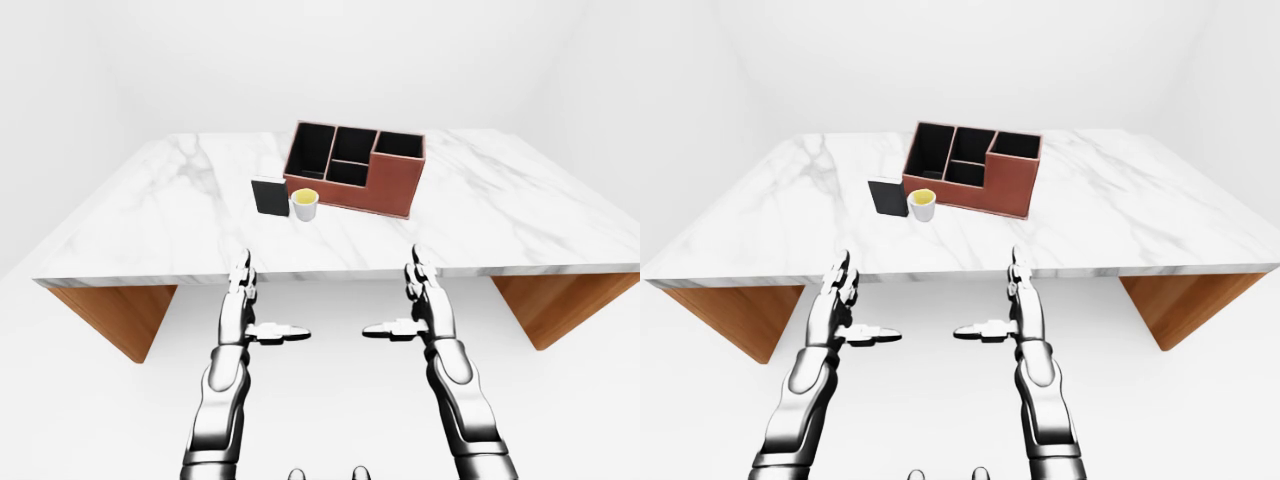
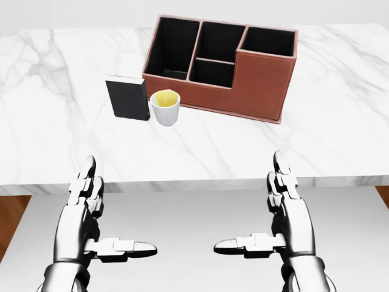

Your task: Pick up the book and place it in the caddy.

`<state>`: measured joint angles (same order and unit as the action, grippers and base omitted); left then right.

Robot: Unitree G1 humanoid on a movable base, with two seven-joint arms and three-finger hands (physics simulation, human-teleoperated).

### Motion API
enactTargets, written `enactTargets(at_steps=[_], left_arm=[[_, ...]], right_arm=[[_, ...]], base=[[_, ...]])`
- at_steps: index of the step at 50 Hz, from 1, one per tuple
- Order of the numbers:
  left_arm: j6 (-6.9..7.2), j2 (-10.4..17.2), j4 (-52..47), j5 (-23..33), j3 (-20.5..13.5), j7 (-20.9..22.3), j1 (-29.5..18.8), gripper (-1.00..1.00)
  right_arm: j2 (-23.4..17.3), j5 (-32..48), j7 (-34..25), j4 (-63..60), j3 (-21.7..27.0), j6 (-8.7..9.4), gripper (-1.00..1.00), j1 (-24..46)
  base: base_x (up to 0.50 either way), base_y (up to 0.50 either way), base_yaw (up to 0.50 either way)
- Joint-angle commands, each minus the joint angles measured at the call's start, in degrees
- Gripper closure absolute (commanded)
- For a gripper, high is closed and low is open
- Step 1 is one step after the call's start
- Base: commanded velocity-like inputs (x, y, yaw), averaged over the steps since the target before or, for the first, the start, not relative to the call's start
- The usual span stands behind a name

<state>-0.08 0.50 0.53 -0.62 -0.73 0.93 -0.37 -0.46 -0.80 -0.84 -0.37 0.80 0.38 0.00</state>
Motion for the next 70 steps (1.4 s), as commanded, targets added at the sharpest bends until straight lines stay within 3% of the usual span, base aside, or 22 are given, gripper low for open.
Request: enactTargets(at_steps=[1, 9, 10, 14, 27, 70], left_arm=[[-0.36, 1.1, 4.1, -2.3, -1.6, 3.7, -2.9, -1.00], [-0.37, 1.1, 4.2, -2.3, -1.6, 3.8, -2.9, -1.00], [5.08, 4.1, 0.0, -3.1, -4.8, 3.8, -6.8, -1.00], [5.08, 5.2, -2.8, -3.1, -6.7, 4.0, -8.4, -1.00], [5.08, 4.9, -6.8, -2.2, -7.1, 3.9, -7.2, -1.00], [5.08, 3.7, -10.7, -1.3, -6.3, 4.0, -4.1, -1.00]], right_arm=[[-0.5, -0.7, -1.5, -3.8, 0.5, 3.22, -1.00, 0.3], [-0.4, -0.6, -1.6, -3.9, 0.5, 3.31, -1.00, 0.3], [-0.7, -2.2, -2.0, -10.7, 0.8, 4.62, -1.00, 4.2], [-0.9, -3.6, -1.6, -13.2, 1.5, 4.62, -1.00, 7.1], [-1.0, -4.3, -3.7, -19.5, 0.7, 4.62, -1.00, 4.6], [-0.7, -4.5, -5.2, -23.2, 0.5, 4.62, -1.00, 3.5]], base=[[0.00, 0.00, 0.00], [0.00, 0.00, 0.00], [0.00, 0.00, 0.00], [0.00, 0.00, 0.00], [0.17, 0.01, 0.00], [0.49, 0.18, 0.00]])
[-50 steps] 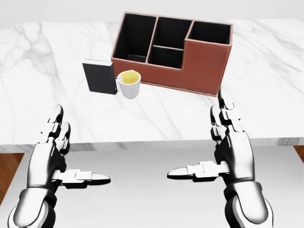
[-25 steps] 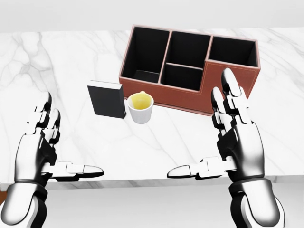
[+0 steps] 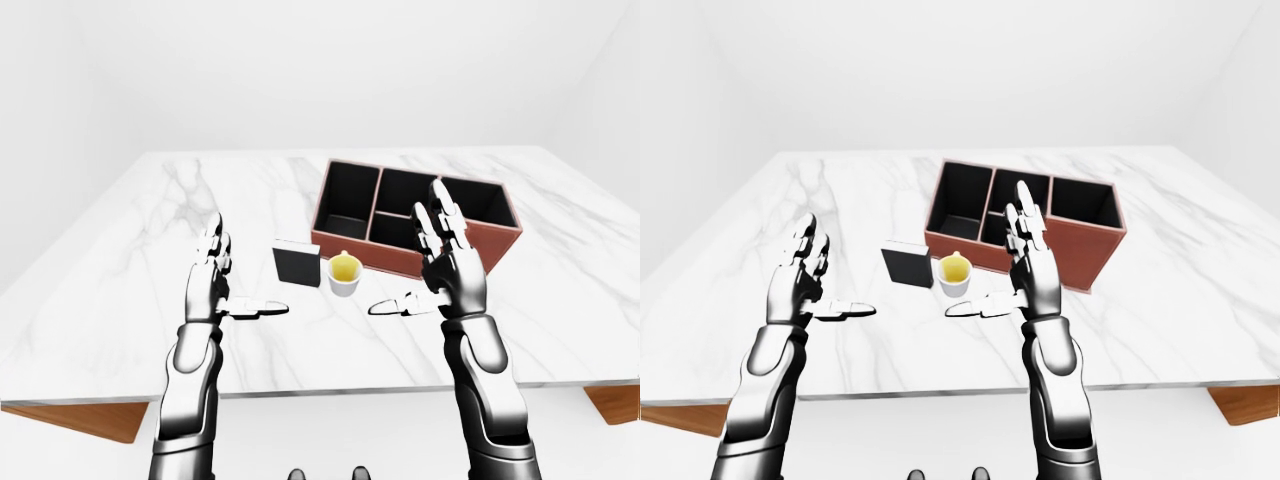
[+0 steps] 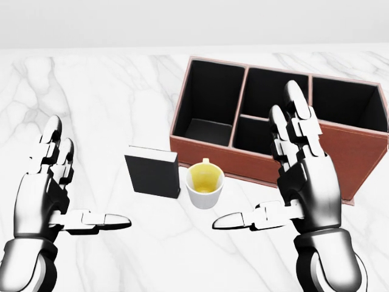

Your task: Pick up the book and place it in the caddy.

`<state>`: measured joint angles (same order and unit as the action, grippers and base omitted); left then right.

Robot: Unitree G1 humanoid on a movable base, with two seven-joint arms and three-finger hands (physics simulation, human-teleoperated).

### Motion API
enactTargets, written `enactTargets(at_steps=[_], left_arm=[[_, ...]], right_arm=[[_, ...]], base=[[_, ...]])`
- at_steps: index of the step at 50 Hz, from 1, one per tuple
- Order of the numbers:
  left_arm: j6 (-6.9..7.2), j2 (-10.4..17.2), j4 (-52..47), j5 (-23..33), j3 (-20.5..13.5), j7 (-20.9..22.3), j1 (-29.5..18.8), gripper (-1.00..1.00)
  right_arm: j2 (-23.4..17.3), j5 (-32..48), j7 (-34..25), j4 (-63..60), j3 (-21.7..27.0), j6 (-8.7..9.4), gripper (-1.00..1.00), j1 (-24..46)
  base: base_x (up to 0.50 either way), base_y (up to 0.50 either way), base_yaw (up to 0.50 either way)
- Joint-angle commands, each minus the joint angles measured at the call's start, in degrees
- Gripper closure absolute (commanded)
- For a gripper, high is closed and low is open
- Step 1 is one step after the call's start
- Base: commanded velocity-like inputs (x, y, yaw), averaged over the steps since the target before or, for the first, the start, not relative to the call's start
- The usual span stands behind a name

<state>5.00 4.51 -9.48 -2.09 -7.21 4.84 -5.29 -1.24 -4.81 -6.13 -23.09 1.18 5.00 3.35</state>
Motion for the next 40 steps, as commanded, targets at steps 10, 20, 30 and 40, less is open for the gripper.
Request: enactTargets(at_steps=[10, 20, 30, 40], left_arm=[[0.00, -0.2, -0.2, -0.1, -0.1, 0.1, 0.8, -1.00], [0.00, -0.1, -0.2, -0.3, -0.4, 0.1, 0.9, -1.00], [0.00, 0.1, -1.9, -0.3, -0.7, 0.1, 0.9, -1.00], [0.00, 0.4, -3.4, 0.0, -1.1, 0.3, 0.7, -1.00]], right_arm=[[0.2, -0.6, 0.4, 0.2, -0.1, 0.00, -1.00, 0.5], [0.2, -1.1, 1.2, -0.1, -0.2, 0.00, -1.00, 0.7], [0.1, -0.6, 0.9, -1.0, -0.5, 0.00, -1.00, 0.3], [-0.5, 11.7, -1.0, -2.7, -6.4, 0.00, -1.00, -2.9]], base=[[0.50, 0.00, 0.00], [0.25, 0.00, 0.00], [0.00, 0.00, 0.00], [0.00, 0.00, 0.00]])
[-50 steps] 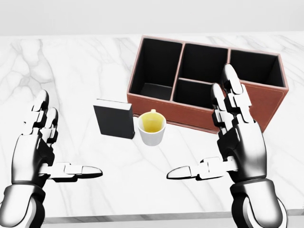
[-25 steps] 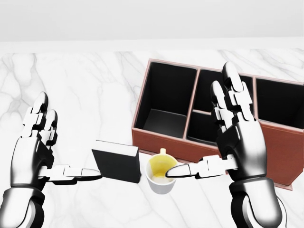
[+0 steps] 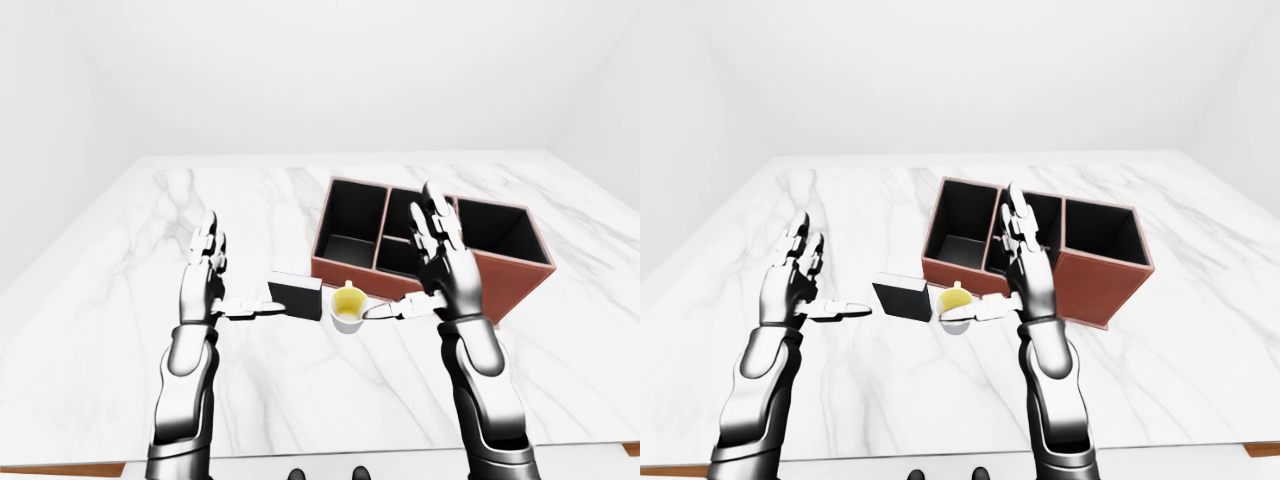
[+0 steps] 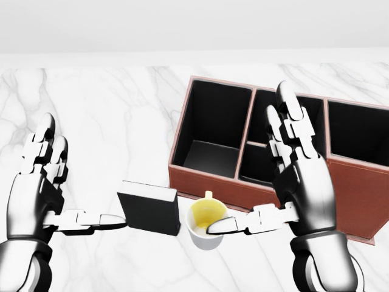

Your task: Pick up the book and place it in the caddy.

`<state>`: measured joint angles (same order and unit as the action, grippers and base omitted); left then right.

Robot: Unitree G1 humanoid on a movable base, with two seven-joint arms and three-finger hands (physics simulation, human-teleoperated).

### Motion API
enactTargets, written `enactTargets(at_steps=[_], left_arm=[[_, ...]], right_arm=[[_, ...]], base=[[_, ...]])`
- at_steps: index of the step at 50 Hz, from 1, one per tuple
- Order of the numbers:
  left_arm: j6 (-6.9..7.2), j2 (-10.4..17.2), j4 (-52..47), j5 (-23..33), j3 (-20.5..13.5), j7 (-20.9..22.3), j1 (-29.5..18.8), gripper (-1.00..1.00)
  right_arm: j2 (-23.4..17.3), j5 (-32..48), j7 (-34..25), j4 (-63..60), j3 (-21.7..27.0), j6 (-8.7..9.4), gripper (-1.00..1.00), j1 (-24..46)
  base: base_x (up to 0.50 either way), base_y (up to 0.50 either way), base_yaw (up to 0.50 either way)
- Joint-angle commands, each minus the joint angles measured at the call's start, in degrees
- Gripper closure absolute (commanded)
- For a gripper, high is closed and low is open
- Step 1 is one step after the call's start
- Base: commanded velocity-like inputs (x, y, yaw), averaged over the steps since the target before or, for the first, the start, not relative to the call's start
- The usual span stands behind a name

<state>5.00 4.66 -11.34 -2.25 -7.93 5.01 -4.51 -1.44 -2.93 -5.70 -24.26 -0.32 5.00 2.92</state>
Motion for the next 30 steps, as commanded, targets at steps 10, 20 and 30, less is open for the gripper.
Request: enactTargets(at_steps=[10, 20, 30], left_arm=[[0.00, 0.2, -2.5, 0.4, -0.7, 0.4, 0.4, -1.00], [0.00, 0.3, -2.5, 0.4, -1.2, 0.7, 0.9, -1.00], [0.00, 0.4, -2.3, 0.3, -1.4, 0.8, 1.2, -1.00]], right_arm=[[1.9, 23.0, -4.5, -1.9, -12.3, 0.00, -1.00, -0.2], [6.0, 29.9, -4.5, 5.4, -16.4, 0.00, -1.00, 4.3], [7.7, 34.1, -5.1, 12.9, -16.8, 0.00, -1.00, 6.9]], base=[[0.00, 0.00, 0.00], [0.00, 0.00, 0.00], [0.00, 0.00, 0.00]])
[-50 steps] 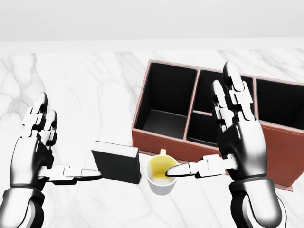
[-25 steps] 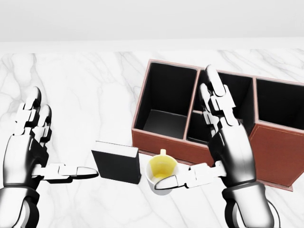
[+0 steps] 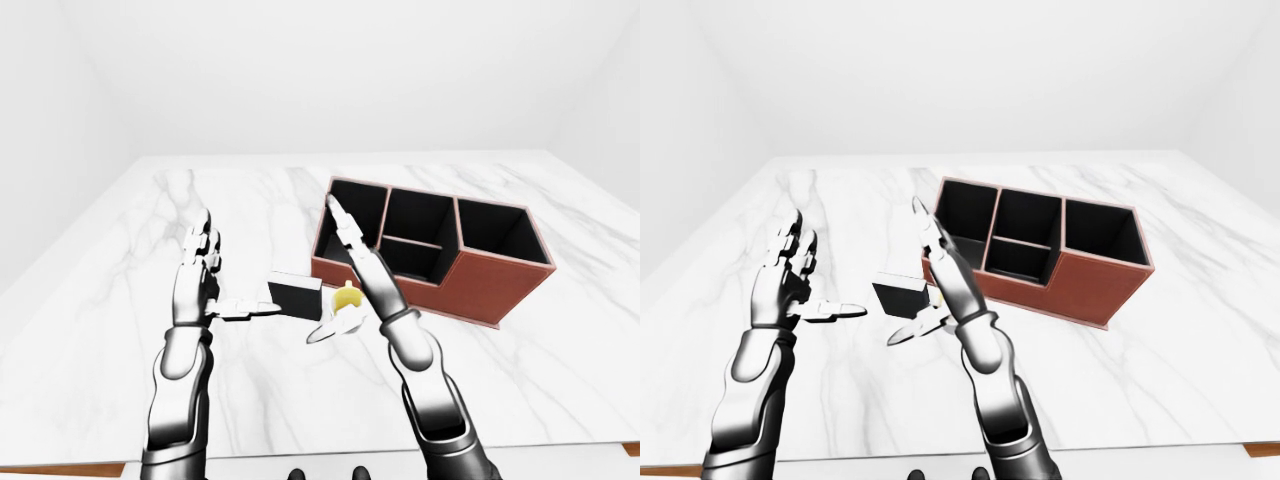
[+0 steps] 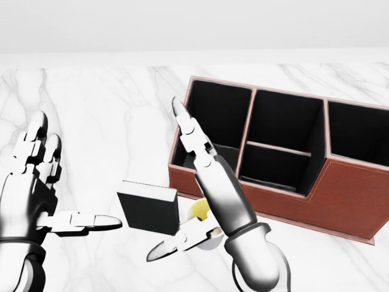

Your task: Pick up the book and place it in the caddy.

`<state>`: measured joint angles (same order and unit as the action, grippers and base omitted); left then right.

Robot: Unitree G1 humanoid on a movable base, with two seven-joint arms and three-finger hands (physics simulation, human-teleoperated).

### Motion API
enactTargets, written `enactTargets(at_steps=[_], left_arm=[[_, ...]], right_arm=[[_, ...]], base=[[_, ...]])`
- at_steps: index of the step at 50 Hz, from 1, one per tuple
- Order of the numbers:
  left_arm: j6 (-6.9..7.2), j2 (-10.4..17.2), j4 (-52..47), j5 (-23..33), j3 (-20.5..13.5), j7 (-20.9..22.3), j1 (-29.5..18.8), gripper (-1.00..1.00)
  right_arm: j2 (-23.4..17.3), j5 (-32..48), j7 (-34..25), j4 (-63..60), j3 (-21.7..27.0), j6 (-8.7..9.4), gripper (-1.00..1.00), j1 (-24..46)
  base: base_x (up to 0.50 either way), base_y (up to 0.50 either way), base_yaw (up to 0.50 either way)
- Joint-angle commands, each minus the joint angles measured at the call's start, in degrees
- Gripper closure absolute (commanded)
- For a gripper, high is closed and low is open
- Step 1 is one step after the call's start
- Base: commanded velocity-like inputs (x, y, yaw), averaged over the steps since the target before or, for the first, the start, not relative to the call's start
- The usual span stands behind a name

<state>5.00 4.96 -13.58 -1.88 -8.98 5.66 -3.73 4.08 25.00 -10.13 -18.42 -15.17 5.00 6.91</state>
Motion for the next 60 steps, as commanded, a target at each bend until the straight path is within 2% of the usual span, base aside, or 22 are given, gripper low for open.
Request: enactTargets(at_steps=[1, 2, 3, 6, 14, 22, 29, 43, 60], left_arm=[[0.00, 0.1, -0.1, -0.1, -0.5, 0.2, 0.5, -1.00], [0.00, 0.1, -0.1, -0.1, -0.5, 0.2, 0.5, -1.00], [0.00, 0.1, 0.0, -0.1, -0.5, 0.2, 0.7, -1.00], [0.00, 0.0, 0.4, -0.2, -0.6, 0.2, 0.7, -1.00], [0.00, 0.2, 0.4, -0.6, -1.0, 0.4, 1.0, -1.00], [0.00, 0.3, 0.0, -0.8, -1.5, 0.5, 1.3, -1.00], [0.00, 0.3, -0.4, -0.8, -1.6, 0.5, 1.3, -1.00], [0.00, 0.3, -0.1, -0.8, -1.7, 0.5, 1.5, -1.00], [0.00, 0.2, 0.3, -0.8, -1.4, 0.5, 1.6, -1.00]], right_arm=[[2.4, 6.3, -0.8, 7.4, -1.9, 0.00, -1.00, 3.0], [2.4, 6.4, -0.8, 7.4, -1.9, 0.00, -1.00, 3.0], [4.6, 7.1, 0.7, 13.4, -1.7, 0.00, -1.00, 7.9], [7.1, 8.0, 2.1, 21.3, -0.9, 0.00, -1.00, 13.4], [9.8, 9.6, 5.6, 35.0, 1.6, 0.00, -1.00, 21.9], [11.1, 11.7, 8.0, 41.6, 1.8, 0.00, -1.00, 23.9], [10.4, 12.7, 10.4, 47.5, 2.4, 0.00, -1.00, 25.1], [10.7, 19.3, 10.7, 47.6, 0.9, 0.00, -1.00, 22.5], [10.6, 22.3, 10.9, 50.1, 0.6, 0.00, -1.00, 20.9]], base=[[0.00, 0.00, 0.00], [0.00, 0.00, 0.00], [0.00, 0.00, 0.00], [0.00, 0.00, 0.00], [0.00, 0.00, 0.00], [0.00, 0.00, 0.00], [0.00, 0.00, 0.00], [0.00, 0.00, 0.00], [0.00, 0.00, 0.00]])
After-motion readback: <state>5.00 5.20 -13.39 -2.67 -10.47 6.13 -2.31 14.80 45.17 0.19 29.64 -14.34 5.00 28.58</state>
